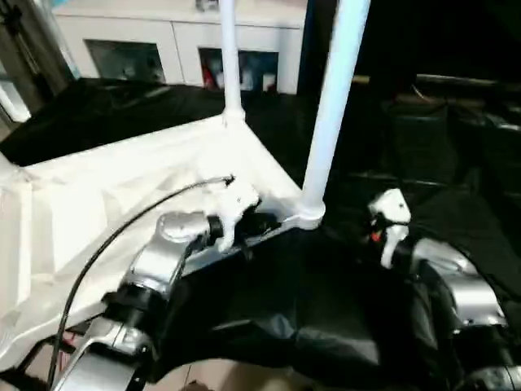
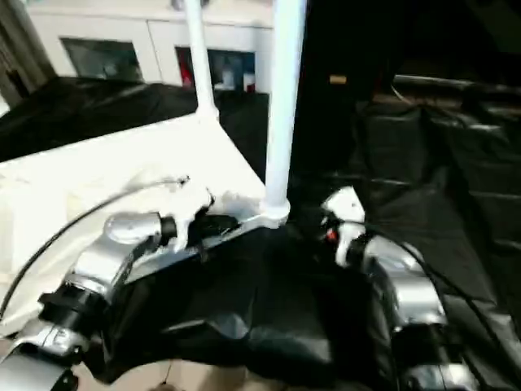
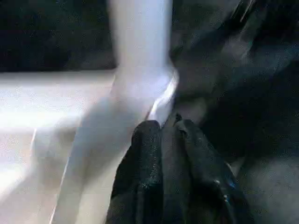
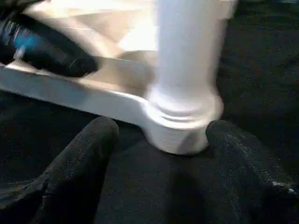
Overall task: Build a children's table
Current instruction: Rotate leg to tighten
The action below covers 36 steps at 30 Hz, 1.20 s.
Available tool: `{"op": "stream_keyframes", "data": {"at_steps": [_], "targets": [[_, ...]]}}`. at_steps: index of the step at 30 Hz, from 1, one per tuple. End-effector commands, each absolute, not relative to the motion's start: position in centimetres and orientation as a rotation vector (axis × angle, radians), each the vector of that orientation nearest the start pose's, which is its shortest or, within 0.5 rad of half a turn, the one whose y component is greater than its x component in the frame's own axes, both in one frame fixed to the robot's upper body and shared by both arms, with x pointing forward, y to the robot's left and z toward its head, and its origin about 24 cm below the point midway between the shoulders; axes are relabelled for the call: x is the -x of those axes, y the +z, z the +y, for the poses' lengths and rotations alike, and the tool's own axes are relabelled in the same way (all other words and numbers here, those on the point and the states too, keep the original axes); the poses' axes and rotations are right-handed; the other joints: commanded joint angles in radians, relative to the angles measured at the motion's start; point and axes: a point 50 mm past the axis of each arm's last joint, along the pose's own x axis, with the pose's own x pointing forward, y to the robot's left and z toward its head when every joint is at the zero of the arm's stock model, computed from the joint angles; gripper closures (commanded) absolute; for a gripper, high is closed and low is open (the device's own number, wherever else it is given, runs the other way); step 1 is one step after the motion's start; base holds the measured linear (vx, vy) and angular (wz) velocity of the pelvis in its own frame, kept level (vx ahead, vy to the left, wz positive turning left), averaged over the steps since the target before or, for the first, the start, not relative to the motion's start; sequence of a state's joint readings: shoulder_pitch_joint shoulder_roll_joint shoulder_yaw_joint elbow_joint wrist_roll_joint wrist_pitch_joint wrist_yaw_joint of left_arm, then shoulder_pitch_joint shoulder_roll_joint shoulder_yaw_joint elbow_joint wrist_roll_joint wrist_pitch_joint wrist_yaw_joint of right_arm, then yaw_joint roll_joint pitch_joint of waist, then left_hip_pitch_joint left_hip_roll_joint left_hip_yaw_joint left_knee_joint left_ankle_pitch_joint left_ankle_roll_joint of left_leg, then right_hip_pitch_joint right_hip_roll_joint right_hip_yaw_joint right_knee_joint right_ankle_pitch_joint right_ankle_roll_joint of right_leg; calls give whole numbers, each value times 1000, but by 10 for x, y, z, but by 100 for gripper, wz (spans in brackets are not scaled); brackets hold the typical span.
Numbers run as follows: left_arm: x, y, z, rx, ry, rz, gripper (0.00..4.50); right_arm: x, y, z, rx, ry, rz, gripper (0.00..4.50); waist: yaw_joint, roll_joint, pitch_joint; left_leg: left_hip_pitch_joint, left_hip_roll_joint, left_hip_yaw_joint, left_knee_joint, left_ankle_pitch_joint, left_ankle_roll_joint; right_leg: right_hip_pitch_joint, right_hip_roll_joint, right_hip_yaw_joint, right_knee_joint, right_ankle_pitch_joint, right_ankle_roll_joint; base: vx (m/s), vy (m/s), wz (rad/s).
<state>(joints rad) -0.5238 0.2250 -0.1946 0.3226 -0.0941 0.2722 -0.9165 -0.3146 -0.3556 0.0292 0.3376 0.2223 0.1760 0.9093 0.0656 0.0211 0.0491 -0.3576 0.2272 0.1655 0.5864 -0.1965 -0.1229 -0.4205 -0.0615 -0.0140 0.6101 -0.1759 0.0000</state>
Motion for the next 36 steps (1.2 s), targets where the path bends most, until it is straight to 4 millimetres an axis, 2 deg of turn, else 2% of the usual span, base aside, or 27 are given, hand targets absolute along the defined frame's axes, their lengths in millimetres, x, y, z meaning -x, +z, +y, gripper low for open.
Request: {"op": "stream_keyframes", "data": {"at_steps": [1,2,3,4,5,6,7,8,10,11,12,14,15,16,18,19,21,24,25,26,28,29,32,36], "targets": [[-314,91,103,-146,-1131,227,358,-293,51,-166,33,936,231,102,2,-19,-64,-9,-12,17,-60,-133,79,64,-39,15,-64,-141,-227,0,0,0],[-306,95,113,-133,-1170,277,354,-296,53,-157,16,955,221,102,-6,-15,-61,-12,-14,15,-62,-135,74,63,-40,14,-65,-164,-224,0,0,0],[-306,95,113,-133,-1170,277,354,-296,53,-157,16,955,221,102,-10,-15,-61,-13,-14,15,-63,-141,68,64,-39,14,-65,-178,-221,0,0,0],[-306,95,113,-133,-1170,277,326,-296,53,-157,16,955,221,102,-12,-14,-59,-6,-16,18,-62,-158,63,58,-35,15,-72,-203,-212,0,0,0],[-301,95,118,-131,-1189,308,317,-297,54,-153,9,961,219,102,-12,-12,-59,-2,-15,19,-61,-162,61,57,-34,16,-72,-206,-213,0,0,0],[-293,95,126,-141,-1218,351,312,-299,55,-146,-1,976,215,102,-13,-10,-60,-6,-12,15,-65,-154,54,61,-39,16,-66,-199,-217,0,0,0],[-286,93,132,-154,-1235,392,306,-301,55,-141,-4,985,213,102,-18,-8,-58,-7,-13,15,-66,-156,52,57,-34,15,-67,-197,-214,0,0,0],[-277,91,141,-178,-1250,446,296,-304,56,-134,-15,990,208,102,-19,-6,-59,-2,-13,15,-66,-165,48,54,-34,16,-66,-196,-216,0,0,0],[-272,90,146,-193,-1257,481,272,-306,56,-129,-21,992,205,102,-26,-2,-58,-4,-13,14,-70,-170,42,54,-34,15,-64,-186,-223,0,0,0],[-263,88,155,-203,-1253,537,267,-311,56,-119,-28,985,197,102,-26,-4,-59,3,-12,17,-67,-175,38,51,-33,16,-65,-179,-227,0,0,0],[-261,88,156,-203,-1252,543,261,-311,56,-116,-31,985,196,102,-22,1,-61,5,-11,14,-67,-171,33,52,-36,16,-60,-169,-235,0,0,0],[-254,89,162,-202,-1246,577,251,-314,55,-104,-48,987,193,102,-25,-2,-55,2,-13,15,-72,-186,28,52,-33,15,-64,-184,-234,0,0,0],[-253,89,163,-205,-1244,585,238,-315,55,-102,-53,989,193,102,-23,1,-57,6,-12,16,-70,-187,23,50,-35,17,-62,-176,-236,0,0,0],[-245,88,170,-227,-1232,639,229,-316,54,-86,-84,1001,197,102,-26,-7,-57,2,-13,15,-72,-184,21,52,-35,17,-58,-164,-240,0,0,0],[-242,87,174,-241,-1219,664,217,-318,54,-80,-90,998,200,102,-25,-3,-54,2,-13,15,-74,-192,19,51,-33,16,-60,-183,-229,0,0,0],[-240,84,180,-267,-1180,698,205,-319,52,-69,-93,994,206,102,-27,-10,-55,5,-12,16,-74,-191,12,51,-34,17,-62,-187,-226,0,0,0],[-239,81,185,-290,-1129,717,195,-321,51,-60,-96,978,205,102,-27,-4,-54,6,-13,15,-75,-187,7,49,-35,18,-60,-185,-222,0,0,0],[-240,79,191,-321,-1071,729,165,-328,52,-56,-112,902,190,102,-24,-1,-58,12,-13,16,-73,-175,-4,47,-34,18,-55,-141,-226,0,0,0],[-240,78,193,-337,-1053,738,165,-332,52,-55,-125,844,187,102,-24,-3,-56,11,-13,16,-74,-173,-7,46,-33,18,-54,-135,-227,0,0,0],[-240,78,194,-345,-1047,743,157,-337,52,-54,-154,780,191,102,-25,-5,-56,8,-15,16,-74,-176,-11,51,-33,18,-54,-137,-226,0,0,0],[-239,78,195,-350,-1045,748,133,-341,51,-54,-180,726,197,102,-26,-5,-57,11,-17,16,-74,-190,-20,49,-34,19,-54,-156,-219,0,0,0],[-237,79,194,-346,-1045,747,124,-348,51,-57,-225,592,194,102,-25,-4,-57,11,-16,16,-73,-186,-22,49,-34,20,-53,-149,-218,0,0,0],[-236,79,193,-350,-1041,746,102,-357,49,-61,-293,451,210,102,-25,-2,-61,11,-18,18,-70,-165,-29,48,-31,19,-46,-98,-221,0,0,0],[-236,79,193,-358,-1031,743,67,-362,48,-65,-326,354,215,102,-20,-4,-62,10,-19,19,-69,-166,-27,51,-30,18,-43,-80,-213,0,0,0]]}}
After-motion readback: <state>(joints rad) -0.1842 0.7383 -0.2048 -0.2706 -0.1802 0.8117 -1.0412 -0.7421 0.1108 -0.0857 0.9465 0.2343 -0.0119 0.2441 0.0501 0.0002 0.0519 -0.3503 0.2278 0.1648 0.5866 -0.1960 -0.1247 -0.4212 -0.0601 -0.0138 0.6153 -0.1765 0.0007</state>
